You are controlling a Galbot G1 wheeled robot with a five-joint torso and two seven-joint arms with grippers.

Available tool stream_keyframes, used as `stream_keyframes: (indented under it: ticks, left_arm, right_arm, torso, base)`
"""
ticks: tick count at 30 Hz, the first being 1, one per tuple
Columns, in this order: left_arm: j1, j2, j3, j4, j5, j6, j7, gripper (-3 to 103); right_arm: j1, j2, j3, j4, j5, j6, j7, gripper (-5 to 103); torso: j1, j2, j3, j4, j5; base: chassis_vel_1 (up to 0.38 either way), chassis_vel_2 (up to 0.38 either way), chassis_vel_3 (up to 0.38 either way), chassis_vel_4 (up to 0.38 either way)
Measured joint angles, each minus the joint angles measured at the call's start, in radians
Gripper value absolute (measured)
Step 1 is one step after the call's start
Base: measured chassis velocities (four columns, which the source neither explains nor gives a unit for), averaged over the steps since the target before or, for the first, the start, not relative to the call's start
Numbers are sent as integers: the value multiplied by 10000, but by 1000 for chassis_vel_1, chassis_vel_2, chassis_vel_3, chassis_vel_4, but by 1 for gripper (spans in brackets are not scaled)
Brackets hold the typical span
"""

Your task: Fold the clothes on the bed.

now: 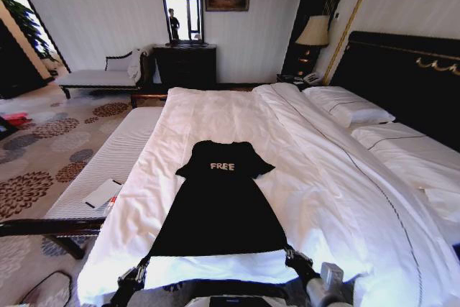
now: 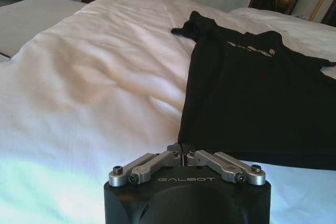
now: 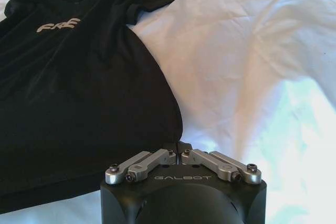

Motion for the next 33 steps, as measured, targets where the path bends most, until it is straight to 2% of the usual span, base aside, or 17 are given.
stream_keyframes:
  ticks: [12, 18, 25, 33]
  left_arm:
    - [955, 69, 29, 78, 556, -592, -81, 0]
    - [1026, 12, -24, -5, 608, -630, -134, 0]
    - [810, -18, -428, -249, 312, -547, -194, 0]
    - [848, -118, -281, -245, 517, -533, -198, 0]
  right_arm:
    - [-859, 138, 68, 415, -266, 83, 4, 0]
    - [-1090, 266, -31, 369, -591, 226, -5, 0]
    - [-1293, 432, -192, 254, -1036, 390, -42, 0]
    - [-1165, 282, -267, -92, -1281, 548, -58, 0]
  torso:
    - [0, 0, 0, 1, 0]
    - [0, -1, 0, 3, 0]
    - [0, -1, 0, 1, 0]
    - [0, -1, 0, 3, 0]
  base:
    - [0, 0, 0, 0]
    - [0, 0, 0, 0]
    - [0, 0, 0, 0]
    - [0, 0, 0, 0]
